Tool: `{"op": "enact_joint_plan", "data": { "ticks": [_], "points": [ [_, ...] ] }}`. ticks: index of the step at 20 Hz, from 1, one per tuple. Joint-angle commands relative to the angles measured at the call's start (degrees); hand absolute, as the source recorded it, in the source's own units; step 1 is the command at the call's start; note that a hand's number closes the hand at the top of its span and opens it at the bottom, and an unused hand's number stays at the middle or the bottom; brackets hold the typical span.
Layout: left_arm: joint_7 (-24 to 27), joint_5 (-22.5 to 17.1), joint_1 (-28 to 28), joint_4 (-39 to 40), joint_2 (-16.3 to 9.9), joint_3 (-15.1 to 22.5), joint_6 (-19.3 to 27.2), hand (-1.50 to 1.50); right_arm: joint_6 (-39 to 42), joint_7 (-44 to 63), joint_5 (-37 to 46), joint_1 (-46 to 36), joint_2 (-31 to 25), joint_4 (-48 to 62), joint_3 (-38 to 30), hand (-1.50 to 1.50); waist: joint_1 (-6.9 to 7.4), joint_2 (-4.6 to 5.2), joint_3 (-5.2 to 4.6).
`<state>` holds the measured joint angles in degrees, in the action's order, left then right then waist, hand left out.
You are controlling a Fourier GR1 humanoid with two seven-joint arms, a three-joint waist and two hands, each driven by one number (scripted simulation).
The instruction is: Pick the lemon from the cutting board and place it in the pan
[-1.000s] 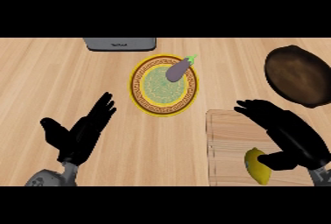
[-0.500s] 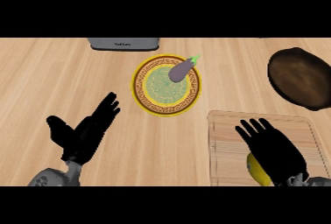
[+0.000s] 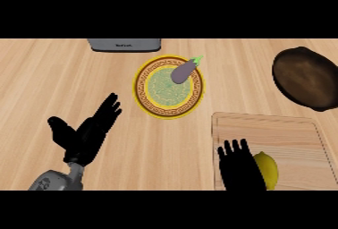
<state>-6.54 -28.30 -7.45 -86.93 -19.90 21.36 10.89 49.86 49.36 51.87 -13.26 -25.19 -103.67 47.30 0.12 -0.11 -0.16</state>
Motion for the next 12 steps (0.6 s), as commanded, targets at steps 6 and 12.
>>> {"op": "enact_joint_plan", "data": {
  "ticks": [6,12],
  "points": [
    [0.56,1.89,1.49,0.33,1.31,-0.35,-1.52,0.0,6.87,12.02,9.11,4.8,9.36,0.83,2.99,-1.5,-0.38,-0.03,0.11],
    [-0.48,1.57,2.43,-1.61,1.23,-1.97,-1.82,0.0,3.36,6.34,16.37,3.66,2.09,4.45,2.2,-1.5,-0.06,-0.01,0.16]
  ]
}}
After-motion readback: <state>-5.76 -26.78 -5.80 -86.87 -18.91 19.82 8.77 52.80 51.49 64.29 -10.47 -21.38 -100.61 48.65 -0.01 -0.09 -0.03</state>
